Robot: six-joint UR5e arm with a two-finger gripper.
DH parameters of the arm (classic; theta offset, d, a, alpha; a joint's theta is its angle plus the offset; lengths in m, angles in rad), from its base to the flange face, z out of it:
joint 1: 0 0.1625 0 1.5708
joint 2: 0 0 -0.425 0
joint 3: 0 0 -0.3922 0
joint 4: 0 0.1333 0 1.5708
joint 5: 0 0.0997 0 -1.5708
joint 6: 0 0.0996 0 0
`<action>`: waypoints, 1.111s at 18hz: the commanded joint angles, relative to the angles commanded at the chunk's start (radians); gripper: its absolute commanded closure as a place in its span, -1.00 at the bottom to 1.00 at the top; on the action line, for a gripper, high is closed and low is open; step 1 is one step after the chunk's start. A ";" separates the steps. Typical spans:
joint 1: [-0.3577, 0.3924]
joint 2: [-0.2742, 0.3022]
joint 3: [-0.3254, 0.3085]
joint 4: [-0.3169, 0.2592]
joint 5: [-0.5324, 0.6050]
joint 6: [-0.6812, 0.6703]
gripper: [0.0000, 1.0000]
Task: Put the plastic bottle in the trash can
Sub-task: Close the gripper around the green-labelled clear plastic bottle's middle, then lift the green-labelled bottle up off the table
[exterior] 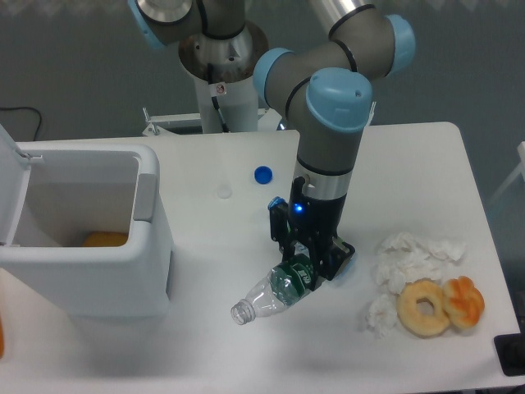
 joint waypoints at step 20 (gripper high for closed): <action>0.044 0.106 0.015 -0.119 0.045 -0.014 -0.25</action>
